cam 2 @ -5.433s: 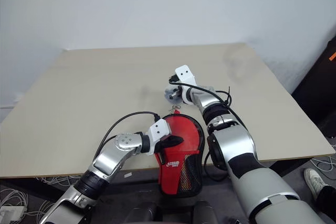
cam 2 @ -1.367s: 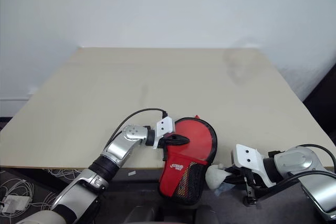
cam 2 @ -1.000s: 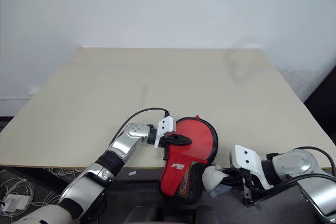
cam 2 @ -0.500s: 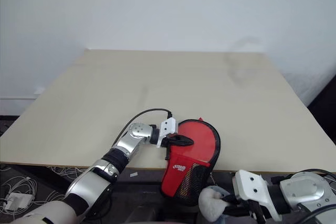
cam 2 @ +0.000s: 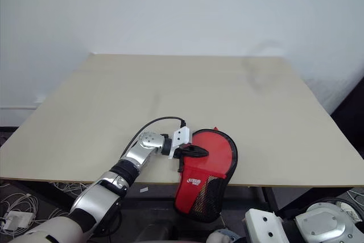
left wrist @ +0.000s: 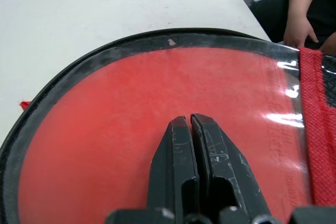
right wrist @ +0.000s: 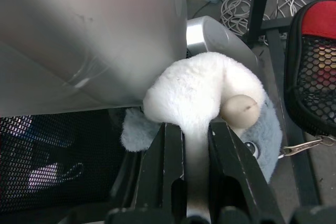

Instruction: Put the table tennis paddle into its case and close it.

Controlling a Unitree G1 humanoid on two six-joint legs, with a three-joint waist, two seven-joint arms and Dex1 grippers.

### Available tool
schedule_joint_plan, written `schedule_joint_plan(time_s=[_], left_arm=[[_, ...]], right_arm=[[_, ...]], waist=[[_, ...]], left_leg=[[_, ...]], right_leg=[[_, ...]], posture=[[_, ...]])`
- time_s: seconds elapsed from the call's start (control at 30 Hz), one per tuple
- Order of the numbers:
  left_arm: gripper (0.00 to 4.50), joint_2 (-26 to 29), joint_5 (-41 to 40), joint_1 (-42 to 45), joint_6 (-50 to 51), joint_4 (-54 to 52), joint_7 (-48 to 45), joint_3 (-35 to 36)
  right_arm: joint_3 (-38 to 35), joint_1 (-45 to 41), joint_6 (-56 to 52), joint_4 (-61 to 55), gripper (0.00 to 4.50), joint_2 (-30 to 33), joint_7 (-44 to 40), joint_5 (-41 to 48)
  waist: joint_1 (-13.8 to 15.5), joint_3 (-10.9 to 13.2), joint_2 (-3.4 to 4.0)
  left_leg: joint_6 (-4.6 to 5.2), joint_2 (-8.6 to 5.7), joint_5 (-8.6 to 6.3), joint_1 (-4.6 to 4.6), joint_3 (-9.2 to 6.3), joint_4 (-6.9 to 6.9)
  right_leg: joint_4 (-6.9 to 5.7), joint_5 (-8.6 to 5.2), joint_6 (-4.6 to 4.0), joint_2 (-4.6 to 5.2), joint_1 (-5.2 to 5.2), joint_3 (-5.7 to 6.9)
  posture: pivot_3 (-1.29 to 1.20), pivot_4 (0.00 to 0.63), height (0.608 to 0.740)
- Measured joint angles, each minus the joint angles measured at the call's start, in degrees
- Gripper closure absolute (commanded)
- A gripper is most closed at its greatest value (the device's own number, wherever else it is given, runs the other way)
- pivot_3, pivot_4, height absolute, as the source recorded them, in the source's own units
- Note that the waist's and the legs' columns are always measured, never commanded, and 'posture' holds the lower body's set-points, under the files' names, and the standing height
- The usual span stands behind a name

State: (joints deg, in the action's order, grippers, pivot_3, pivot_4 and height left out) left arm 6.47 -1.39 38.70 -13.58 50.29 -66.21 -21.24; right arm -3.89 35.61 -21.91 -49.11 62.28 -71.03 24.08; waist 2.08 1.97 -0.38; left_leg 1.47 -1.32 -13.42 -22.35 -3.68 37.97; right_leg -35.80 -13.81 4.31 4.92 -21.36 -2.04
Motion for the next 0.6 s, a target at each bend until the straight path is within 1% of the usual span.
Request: schedule_joint_plan(time_s=[0.1, 0.2, 0.23, 0.33, 0.4, 0.47, 0.5, 0.53, 0.6], left_arm=[[4.50, -0.1, 0.2, 0.2, 2.0, -0.2, 1.2, 0.9], [4.50, 0.2, 0.2, 0.5, 4.9, -1.1, 2.4, 2.1], [4.50, 0.5, 0.2, 0.6, 5.8, -1.5, 2.5, 2.3], [3.93, 2.7, 0.1, 0.7, 8.5, -3.3, 2.7, 3.4], [3.26, 4.9, 0.2, 0.4, 10.4, -5.7, 2.3, 4.2], [2.60, 8.3, 0.1, -1.2, 12.8, -10.6, 1.9, 4.8], [2.32, 9.9, 0.0, -2.1, 14.0, -13.3, 1.7, 5.1], [1.92, 11.3, -0.4, -3.0, 15.4, -15.9, 1.6, 5.8], [1.24, 14.4, -2.1, -4.5, 19.1, -21.3, 1.6, 8.1]], right_arm=[[0.9, -4.1, -2.4, -0.5, 4.38, 0.1, 0.6, 1.4], [0.5, -10.2, -6.2, -0.7, 3.44, 0.3, 0.6, 6.5], [0.2, -12.1, -7.3, -0.6, 3.05, 0.4, 0.6, 8.1], [0.0, -20.0, -11.2, 2.8, 2.04, 0.3, 0.8, 12.7], [-0.3, -24.7, -13.6, 5.5, 1.33, -0.3, 1.7, 15.3], [0.0, -31.0, -16.3, 8.7, 0.62, -2.7, 4.0, 17.6], [-0.2, -34.0, -17.4, 10.7, 0.33, -4.0, 5.8, 18.4], [-0.1, -36.5, -18.5, 12.6, 0.00, -5.3, 7.4, 18.8], [0.0, -40.2, -20.1, 16.3, 0.00, -7.9, 10.9, 18.8]], waist=[[0.0, 0.0, -0.01], [-0.2, 0.0, -0.04], [-0.2, 0.0, -0.05], [-0.6, 0.2, -0.10], [-0.6, 0.2, -0.12], [-0.7, 0.4, -0.32], [-0.7, 0.4, -0.36], [-0.6, 0.5, -0.43], [-0.6, 0.6, -0.53]], left_leg=[[0.00, -0.01, 0.00, 0.00, 0.00, 0.01], [0.00, 0.00, 0.00, 0.01, 0.02, -0.01], [-0.01, 0.00, 0.00, 0.00, 0.01, -0.04], [-0.03, 0.01, -0.02, -0.05, 0.01, -0.07], [-0.03, 0.01, -0.01, -0.19, 0.01, -0.11], [-0.02, 0.05, 0.00, -0.25, 0.01, -0.14], [0.01, 0.04, 0.01, -0.31, -0.01, -0.14], [0.06, 0.01, 0.03, -0.33, -0.03, -0.15], [0.24, 0.01, 0.09, -0.44, -0.06, -0.15]], right_leg=[[0.00, 0.00, 0.00, 0.00, 0.00, 0.00], [0.00, 0.01, 0.00, -0.02, -0.03, 0.01], [0.00, 0.01, 0.00, -0.02, -0.05, 0.03], [-0.01, 0.02, -0.01, -0.05, -0.15, 0.04], [-0.03, 0.06, -0.07, -0.06, -0.22, 0.04], [-0.02, 0.10, -0.10, -0.10, -0.32, 0.02], [0.00, 0.15, -0.10, -0.07, -0.39, 0.01], [0.00, 0.17, -0.07, -0.04, -0.44, -0.04], [0.00, 0.19, -0.04, -0.03, -0.69, -0.13]], posture=[[0.00, 0.000, 0.740], [0.00, 0.000, 0.740], [0.00, 0.000, 0.740], [0.00, 0.000, 0.740], [0.00, 0.000, 0.740], [0.00, 0.000, 0.740], [0.00, 0.000, 0.740], [0.00, 0.000, 0.740], [0.00, 0.000, 0.740]])
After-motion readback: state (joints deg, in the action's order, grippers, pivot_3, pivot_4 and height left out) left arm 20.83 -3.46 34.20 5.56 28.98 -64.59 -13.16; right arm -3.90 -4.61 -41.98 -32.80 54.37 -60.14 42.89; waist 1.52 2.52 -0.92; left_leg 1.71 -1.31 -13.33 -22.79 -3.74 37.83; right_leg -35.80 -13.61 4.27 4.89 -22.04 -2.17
